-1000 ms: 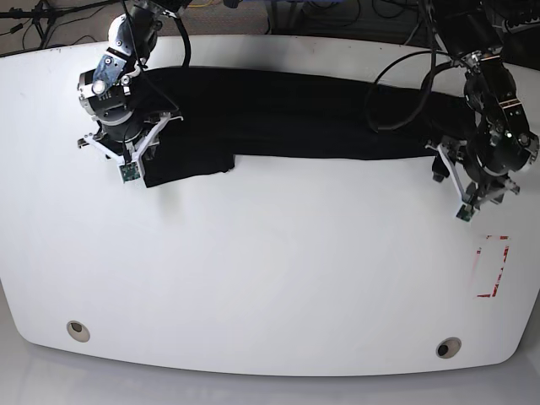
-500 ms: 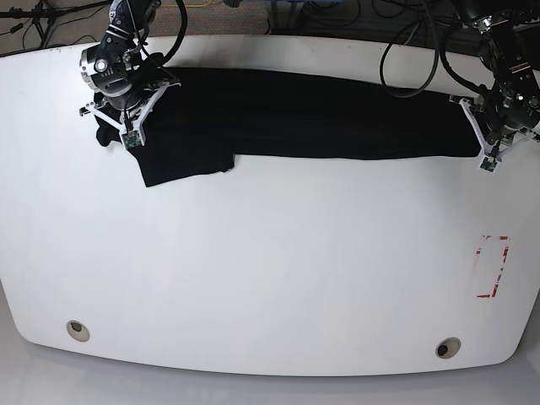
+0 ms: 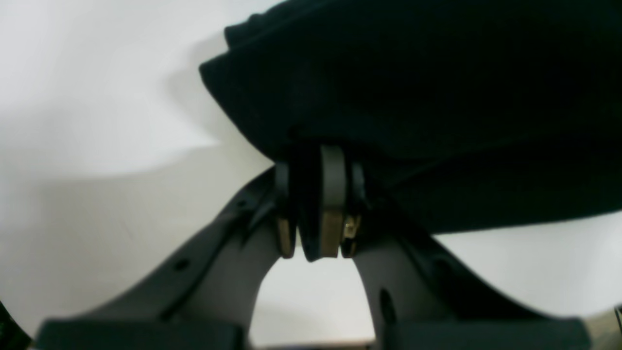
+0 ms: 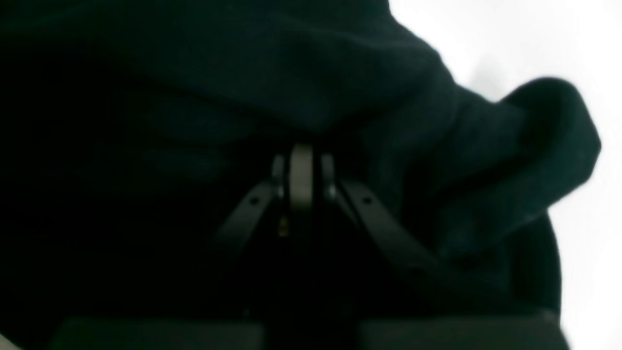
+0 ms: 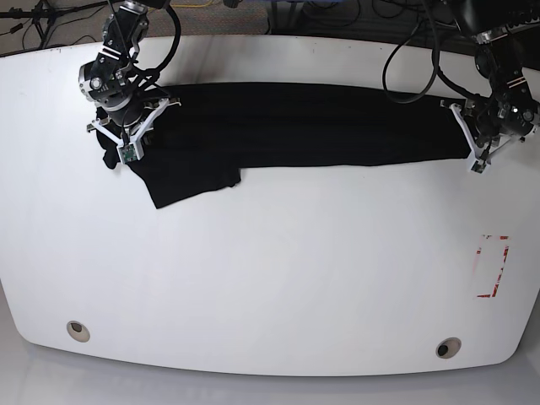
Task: Fold the T-shirt properly
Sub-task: 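Lay the folded edge down with both grippers and release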
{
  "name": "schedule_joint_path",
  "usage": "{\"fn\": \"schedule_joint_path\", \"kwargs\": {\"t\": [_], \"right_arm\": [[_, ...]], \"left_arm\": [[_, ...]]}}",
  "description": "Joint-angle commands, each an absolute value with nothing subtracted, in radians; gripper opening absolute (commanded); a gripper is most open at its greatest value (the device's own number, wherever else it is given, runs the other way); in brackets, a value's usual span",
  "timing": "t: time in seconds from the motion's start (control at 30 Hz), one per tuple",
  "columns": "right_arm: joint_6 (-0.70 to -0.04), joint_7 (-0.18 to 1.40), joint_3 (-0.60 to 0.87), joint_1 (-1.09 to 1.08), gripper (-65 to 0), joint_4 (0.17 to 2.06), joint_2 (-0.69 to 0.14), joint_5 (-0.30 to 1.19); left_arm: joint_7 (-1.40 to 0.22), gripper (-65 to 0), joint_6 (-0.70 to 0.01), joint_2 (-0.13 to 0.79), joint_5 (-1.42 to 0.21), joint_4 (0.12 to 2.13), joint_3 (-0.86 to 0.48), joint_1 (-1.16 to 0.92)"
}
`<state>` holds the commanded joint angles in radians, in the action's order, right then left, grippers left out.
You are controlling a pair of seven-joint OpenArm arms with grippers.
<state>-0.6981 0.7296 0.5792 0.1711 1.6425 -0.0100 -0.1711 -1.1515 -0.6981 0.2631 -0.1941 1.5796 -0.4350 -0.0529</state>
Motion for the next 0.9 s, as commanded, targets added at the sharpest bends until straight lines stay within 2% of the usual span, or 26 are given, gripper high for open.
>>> {"fn": "schedule_joint_path", "kwargs": {"t": [0.3,0.5,0.6,0.73,0.87,0.9], "right_arm": [[-0.698,0.730,0.628,0.054,-63.4,1.544,-0.084,-0.171],[-0.698,0.734,0.625,0.035,-62.8,1.587,-0.093,-0.171],[-0.698,0.759,0.624,0.025,-56.4,1.670,-0.087,-0.171],[-0.698,0.863,0.622,-0.012,-43.3,1.767,-0.082,-0.171],[-0.698,0.905,0.601,-0.059,-30.6,1.805,-0.067,-0.171],[-0.698,0.905,0.590,-0.076,-25.7,1.804,-0.064,-0.171]], "left_arm": [[-1.110,-57.5,-0.698,0.263,-0.193,1.434,-0.389,0.082],[-1.130,-55.1,-0.698,0.263,-0.194,1.425,-0.389,0.119],[-1.135,-49.0,-0.698,0.263,-0.194,1.425,-0.387,0.122],[-1.135,-42.5,-0.698,0.263,-0.194,1.425,-0.387,0.122],[-1.135,-42.1,-0.698,0.262,-0.194,1.425,-0.387,0.122],[-1.135,-42.1,-0.698,0.262,-0.194,1.425,-0.387,0.122]]}}
